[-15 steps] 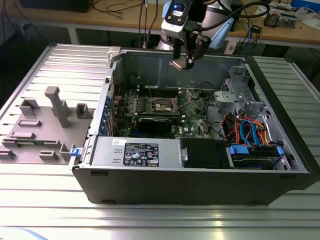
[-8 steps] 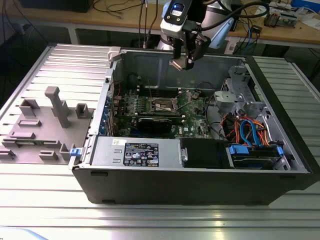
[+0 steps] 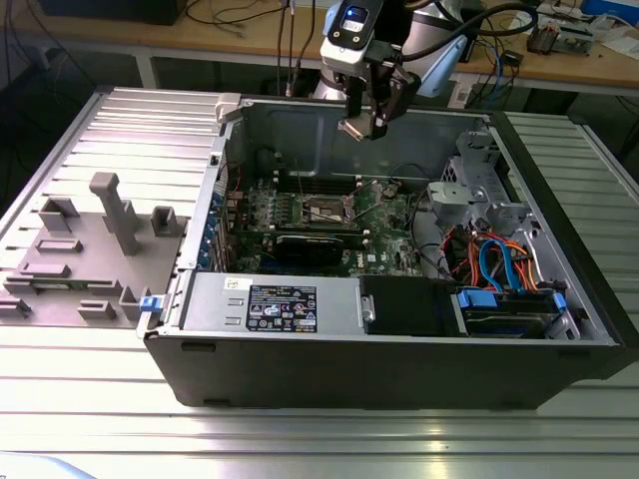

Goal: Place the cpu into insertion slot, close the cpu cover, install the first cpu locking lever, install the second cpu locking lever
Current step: 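Place the cpu into insertion slot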

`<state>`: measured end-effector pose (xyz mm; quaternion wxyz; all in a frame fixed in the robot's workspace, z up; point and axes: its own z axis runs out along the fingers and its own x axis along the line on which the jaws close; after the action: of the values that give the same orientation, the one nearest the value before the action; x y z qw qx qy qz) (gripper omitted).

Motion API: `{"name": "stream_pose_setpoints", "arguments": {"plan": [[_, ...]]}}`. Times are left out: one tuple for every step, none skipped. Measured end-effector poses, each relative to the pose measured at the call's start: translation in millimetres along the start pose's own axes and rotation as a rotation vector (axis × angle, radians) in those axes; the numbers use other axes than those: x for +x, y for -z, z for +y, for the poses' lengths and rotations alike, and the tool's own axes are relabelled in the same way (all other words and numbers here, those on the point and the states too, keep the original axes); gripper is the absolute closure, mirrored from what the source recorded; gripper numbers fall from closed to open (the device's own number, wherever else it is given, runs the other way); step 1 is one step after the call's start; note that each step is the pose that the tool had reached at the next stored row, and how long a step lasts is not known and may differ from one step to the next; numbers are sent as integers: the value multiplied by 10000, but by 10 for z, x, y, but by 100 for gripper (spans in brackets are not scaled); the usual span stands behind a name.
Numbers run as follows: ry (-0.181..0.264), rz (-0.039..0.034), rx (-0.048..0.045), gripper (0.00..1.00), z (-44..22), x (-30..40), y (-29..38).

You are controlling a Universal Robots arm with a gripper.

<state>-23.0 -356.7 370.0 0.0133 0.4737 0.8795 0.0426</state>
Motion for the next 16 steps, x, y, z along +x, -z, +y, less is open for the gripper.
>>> {"name": "stream_pose_setpoints", "arguments": {"plan": [[1, -1, 1, 46, 0, 0, 0], [0, -1, 1, 46, 0, 0, 0], [0, -1, 1, 46, 0, 0, 0], [1, -2, 2, 46, 0, 0, 0], [0, -2, 2, 46, 0, 0, 0], [-6, -3, 1, 46, 0, 0, 0], [-22, -4, 1, 46, 0, 0, 0], [-55, -7, 1, 46, 1, 0, 0], [-124, -13, -1, 46, 1, -1, 0], [-223, -22, -2, 46, 1, 0, 0], [-318, -30, -4, 46, 0, 0, 0], [-520, -48, -7, 46, 0, 0, 0], [-744, -67, -12, 46, 0, 0, -1], [-928, -83, -15, 46, 0, 0, -1], [-1052, -94, -16, 46, 0, 0, -1], [-1135, -101, -17, 46, 0, 0, -1]]}}
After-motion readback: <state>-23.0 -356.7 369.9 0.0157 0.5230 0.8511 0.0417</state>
